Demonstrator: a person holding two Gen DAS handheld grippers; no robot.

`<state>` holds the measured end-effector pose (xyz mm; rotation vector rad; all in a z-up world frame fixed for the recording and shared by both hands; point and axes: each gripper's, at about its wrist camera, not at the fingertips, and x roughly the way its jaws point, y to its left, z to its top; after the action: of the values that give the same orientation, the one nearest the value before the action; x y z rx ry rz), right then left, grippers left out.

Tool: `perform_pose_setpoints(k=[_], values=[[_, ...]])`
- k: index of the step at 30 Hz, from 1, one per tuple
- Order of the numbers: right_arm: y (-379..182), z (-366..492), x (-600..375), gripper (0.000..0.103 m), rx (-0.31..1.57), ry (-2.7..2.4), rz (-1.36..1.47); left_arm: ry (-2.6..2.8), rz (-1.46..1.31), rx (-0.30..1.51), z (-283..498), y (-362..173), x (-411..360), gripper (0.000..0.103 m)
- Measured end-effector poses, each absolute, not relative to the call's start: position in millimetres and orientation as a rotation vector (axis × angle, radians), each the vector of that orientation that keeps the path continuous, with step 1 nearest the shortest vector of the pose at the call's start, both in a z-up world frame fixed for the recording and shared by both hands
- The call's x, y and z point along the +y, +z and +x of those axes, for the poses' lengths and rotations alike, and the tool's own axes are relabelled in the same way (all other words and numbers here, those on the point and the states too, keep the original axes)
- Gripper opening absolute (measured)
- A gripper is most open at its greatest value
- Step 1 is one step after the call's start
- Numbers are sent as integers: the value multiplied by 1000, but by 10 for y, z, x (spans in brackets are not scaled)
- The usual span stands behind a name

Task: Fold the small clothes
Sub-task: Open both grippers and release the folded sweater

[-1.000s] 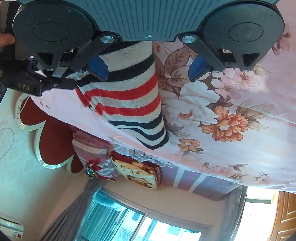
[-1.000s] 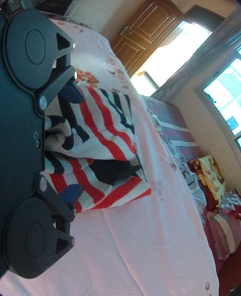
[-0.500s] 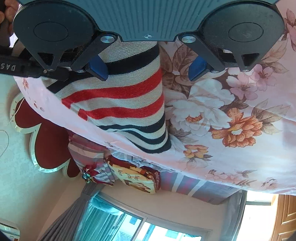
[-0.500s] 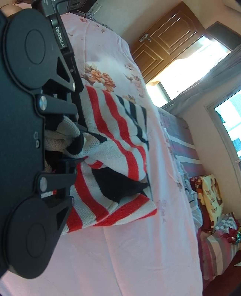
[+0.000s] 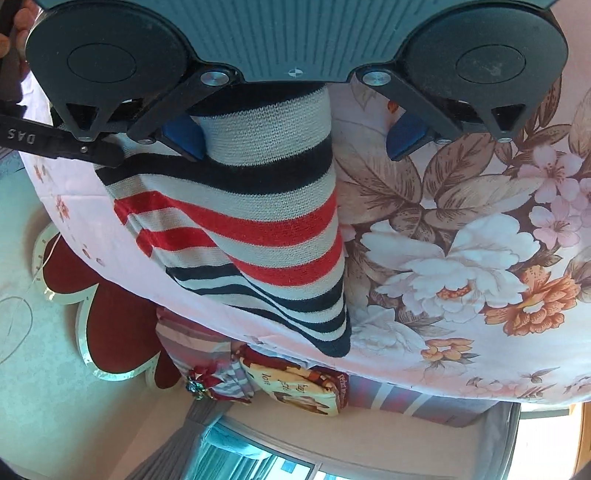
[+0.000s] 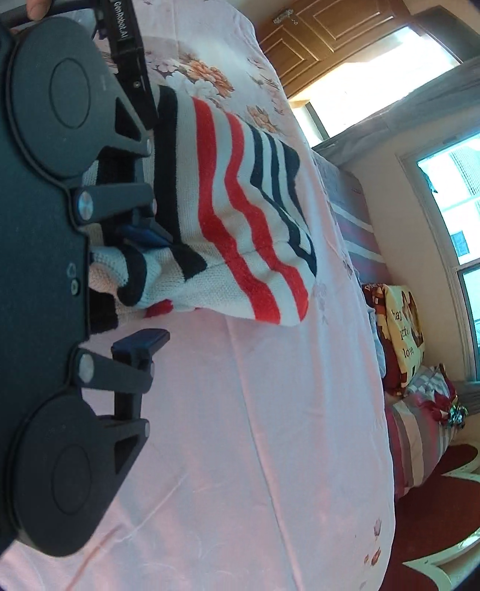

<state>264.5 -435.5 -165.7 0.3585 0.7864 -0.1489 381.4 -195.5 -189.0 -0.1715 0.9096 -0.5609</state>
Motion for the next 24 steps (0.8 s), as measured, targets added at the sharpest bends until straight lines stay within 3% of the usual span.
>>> perform_pose_setpoints(k=[8,12,14,16,17,24], values=[[-1150,2216,-4059,48,670,-128,200,-567,-83,916,3600,-1781,-1943,103],[-1447,2254,-3917,45,772,-126,140,-544,-52,938,3515,-1884,-1981,103],[-1760,2305,-3963,48,883,-151,170,-537,-31,940,3494,-1881,-2009,103],[-1871,2261,-4083,63,872,-169,243,-533,-4,933,3467,-1852,-2038,103],[-1888,2235,-4159,65,873,-183,314,-534,11,933,3446,-1841,-2057,103],[-1596,1916,-4126,61,835,-243,396,-520,75,917,3308,-1809,-2125,103]])
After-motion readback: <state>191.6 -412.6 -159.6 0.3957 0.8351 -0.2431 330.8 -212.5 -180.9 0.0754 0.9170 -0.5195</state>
